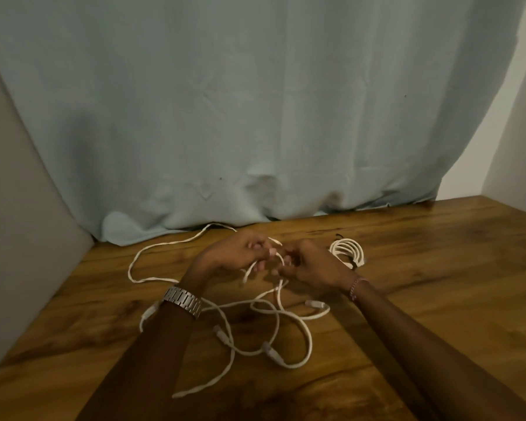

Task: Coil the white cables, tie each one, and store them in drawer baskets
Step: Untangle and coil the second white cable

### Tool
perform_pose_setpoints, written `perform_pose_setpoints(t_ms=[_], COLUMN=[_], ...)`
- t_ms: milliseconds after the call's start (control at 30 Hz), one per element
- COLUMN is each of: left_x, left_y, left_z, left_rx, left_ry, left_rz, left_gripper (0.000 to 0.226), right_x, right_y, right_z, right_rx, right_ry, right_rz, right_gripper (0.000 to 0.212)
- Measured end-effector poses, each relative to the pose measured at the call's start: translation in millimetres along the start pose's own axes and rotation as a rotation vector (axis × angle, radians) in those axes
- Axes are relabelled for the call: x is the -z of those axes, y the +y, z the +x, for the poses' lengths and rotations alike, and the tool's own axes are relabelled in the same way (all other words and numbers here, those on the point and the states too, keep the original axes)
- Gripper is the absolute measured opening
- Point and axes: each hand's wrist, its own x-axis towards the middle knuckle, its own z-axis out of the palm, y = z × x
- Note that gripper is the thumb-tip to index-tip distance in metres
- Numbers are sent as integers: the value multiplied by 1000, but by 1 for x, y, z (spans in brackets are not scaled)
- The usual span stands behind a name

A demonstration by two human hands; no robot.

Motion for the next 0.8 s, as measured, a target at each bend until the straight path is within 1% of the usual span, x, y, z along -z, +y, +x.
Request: perform_pose_setpoints(t_ms=[33,100,133,200,233,333,400,467,500,533,567,600,633,667,700,733,767,800], left_x=[3,11,18,34,42,63,73,79,81,84,86,89,92,95,97,97,97,96], left_y=[-2,-4,-3,3,7,13,17,21,22,22,23,23,24,25,27,30,33,37], left_z=[-3,-8,-10,-13,-16,-22,-25,-28,-29,-30,-31,-32,-34,-35,-36,-35,-35,-34], left_rx=[-7,-35,-58,-99,-122,-143,-171,-189,-187,-183,-176,-167,-156,-149,-147,-147,-143,-140], left_ry=[75,238,329,511,590,790,889,948,957,963,965,960,948,930,907,887,872,845], left_rz=[-87,-232,-274,-324,-338,-274,-207,-158,-144,-133,-135,-160,-194,-217,-213,-185,-148,-133], left_gripper=[22,19,20,23,22,20,22,23,23,24,26,29,32,34,36,38,39,39], right_x=[1,6,10,19,24,35,42,50,53,56,58,59,57,53,48,43,40,37], right_y=[-5,-17,-24,-42,-52,-81,-95,-103,-104,-105,-103,-103,-104,-106,-110,-116,-125,-133], right_z=[5,14,18,23,25,24,24,26,28,33,41,50,59,66,70,74,79,85], right_rx=[-16,-19,-16,-29,-32,-4,52,102,114,128,139,137,100,24,-52,-82,-48,29], right_ry=[27,71,63,-10,-49,-153,-228,-292,-322,-348,-345,-285,-143,23,155,243,311,381], right_rz=[35,91,106,140,147,238,376,480,477,417,286,70,-240,-556,-737,-776,-741,-684], right_gripper=[14,23,24,21,22,39,47,47,42,37,32,30,35,48,65,79,86,84])
